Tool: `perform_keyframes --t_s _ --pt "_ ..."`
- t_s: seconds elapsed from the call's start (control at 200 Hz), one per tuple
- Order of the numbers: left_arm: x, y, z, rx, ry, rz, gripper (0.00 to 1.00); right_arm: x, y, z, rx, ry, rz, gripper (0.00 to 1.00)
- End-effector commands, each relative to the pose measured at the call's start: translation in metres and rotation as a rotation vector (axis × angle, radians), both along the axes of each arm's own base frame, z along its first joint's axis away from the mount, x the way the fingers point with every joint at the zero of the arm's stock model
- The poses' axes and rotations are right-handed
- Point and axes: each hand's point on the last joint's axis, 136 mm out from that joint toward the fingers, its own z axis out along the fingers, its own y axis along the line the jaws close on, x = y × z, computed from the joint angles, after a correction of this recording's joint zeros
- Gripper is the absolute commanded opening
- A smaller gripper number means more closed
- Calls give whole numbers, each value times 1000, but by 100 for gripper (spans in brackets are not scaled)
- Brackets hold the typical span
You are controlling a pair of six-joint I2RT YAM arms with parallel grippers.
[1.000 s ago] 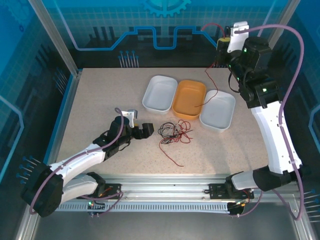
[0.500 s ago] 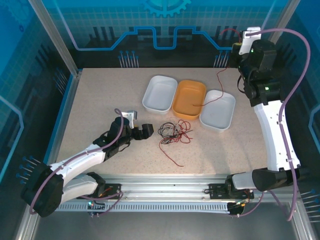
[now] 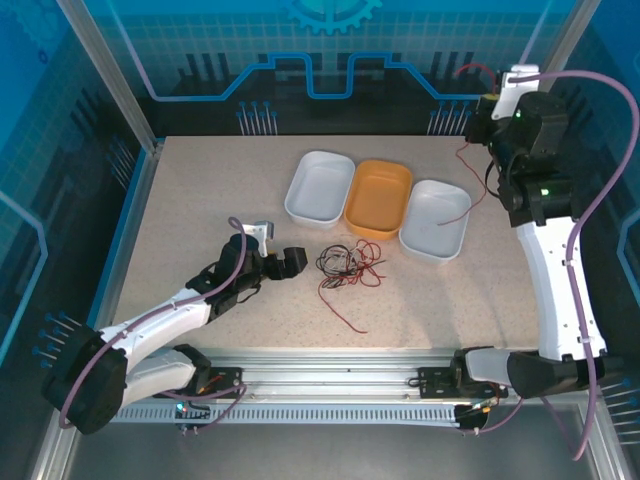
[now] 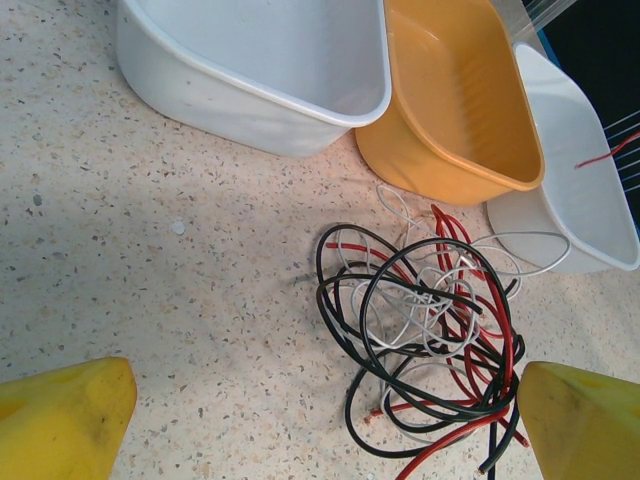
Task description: Untangle the cables
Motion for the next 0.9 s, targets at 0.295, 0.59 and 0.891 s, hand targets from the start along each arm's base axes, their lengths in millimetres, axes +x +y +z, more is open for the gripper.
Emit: perform_keyframes --t_s 0.295,0.59,0.891 --pt "-8 -1 -4 -10 13 -11 99 12 18 -48 134 80 87 0" --pt "-7 -4 -6 -12 21 -20 99 0 -15 -119 186 264 -142 0" --pt "-6 -3 -8 -6 23 -17 99 -33 -36 -187 181 453 -288 0"
